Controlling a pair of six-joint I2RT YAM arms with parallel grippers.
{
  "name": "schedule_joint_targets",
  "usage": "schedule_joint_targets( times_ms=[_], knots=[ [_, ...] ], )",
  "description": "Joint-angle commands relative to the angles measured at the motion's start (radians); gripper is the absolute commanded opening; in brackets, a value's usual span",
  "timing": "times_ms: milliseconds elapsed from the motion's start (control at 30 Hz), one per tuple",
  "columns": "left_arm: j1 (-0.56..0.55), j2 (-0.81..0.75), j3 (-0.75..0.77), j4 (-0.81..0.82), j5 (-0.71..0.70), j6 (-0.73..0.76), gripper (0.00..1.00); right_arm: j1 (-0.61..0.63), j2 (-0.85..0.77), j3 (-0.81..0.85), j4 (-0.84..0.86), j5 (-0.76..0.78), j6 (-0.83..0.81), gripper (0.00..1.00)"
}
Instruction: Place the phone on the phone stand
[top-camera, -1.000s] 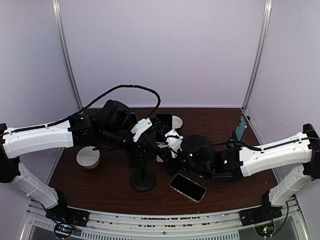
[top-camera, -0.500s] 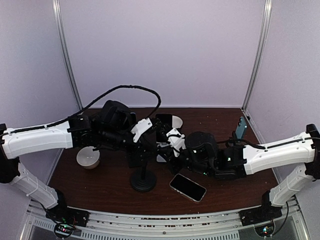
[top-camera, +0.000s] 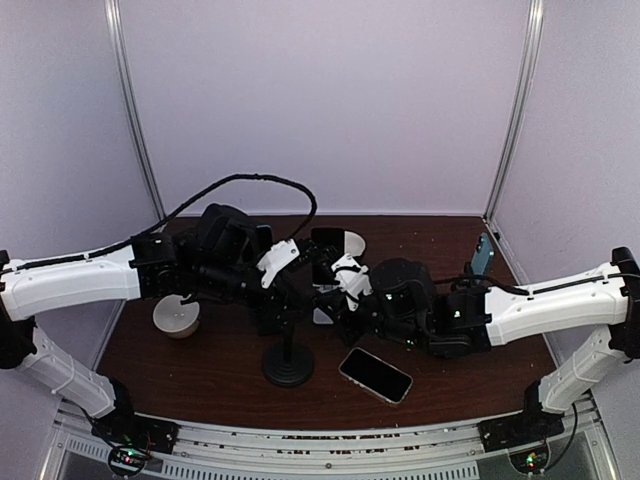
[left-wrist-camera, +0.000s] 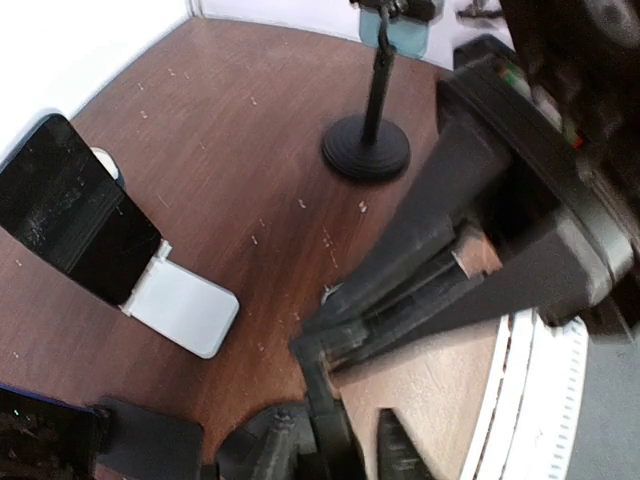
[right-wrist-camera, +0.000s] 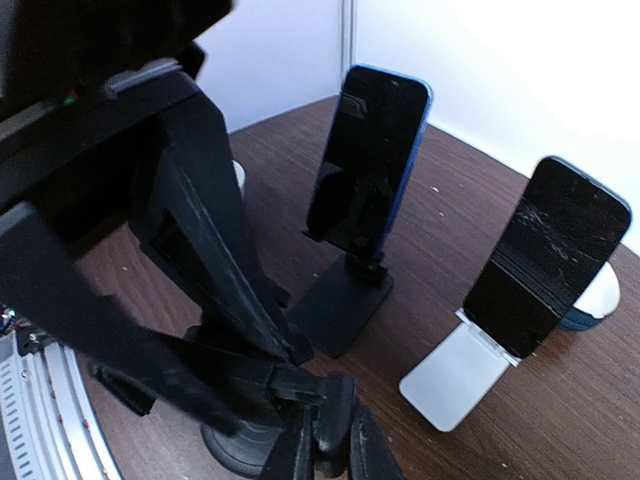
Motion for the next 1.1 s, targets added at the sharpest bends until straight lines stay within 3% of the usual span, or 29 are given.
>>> schedule_joint_targets(
  times_ms=[0,67,200,333,500,733,867,967,1067],
  knots=[
    [0.041,0.004,-0.081,-0.437,-0.048,0.048,0.42,-0.053,-0.067,0.024,-0.025,0.134,-0.04,0.0],
    [0.042,0.018,-0.07,-0.427,-0.06,0.06,0.48,-0.023,-0.065,0.042,-0.003,0.064,-0.099,0.0],
    [0.049,-0.001,-0.038,-0.383,-0.084,0.071,0.48,-0.011,-0.084,0.037,0.044,-0.057,-0.091,0.0],
    [0.052,-0.02,-0.021,-0.311,-0.066,0.061,0.53,0.016,-0.041,0.042,0.055,-0.07,-0.045,0.0],
    [0.052,0.04,-0.036,-0.388,-0.12,0.072,0.6,0.022,-0.066,0.021,0.057,-0.018,-0.014,0.0],
    [0.061,0.141,-0.019,-0.437,-0.083,0.096,0.48,-0.011,-0.112,0.011,0.009,-0.027,0.015,0.0],
    [0.061,0.059,-0.055,-0.397,-0.117,0.062,0.51,-0.042,-0.106,0.0,0.003,-0.072,0.023,0.0],
    [0.061,-0.055,-0.068,-0.268,-0.088,0.055,0.55,-0.021,-0.076,0.015,0.033,-0.1,0.047,0.0],
    [0.059,-0.144,-0.06,-0.128,-0.104,0.046,0.57,0.037,-0.039,0.053,0.04,0.013,0.085,0.0]
  ],
)
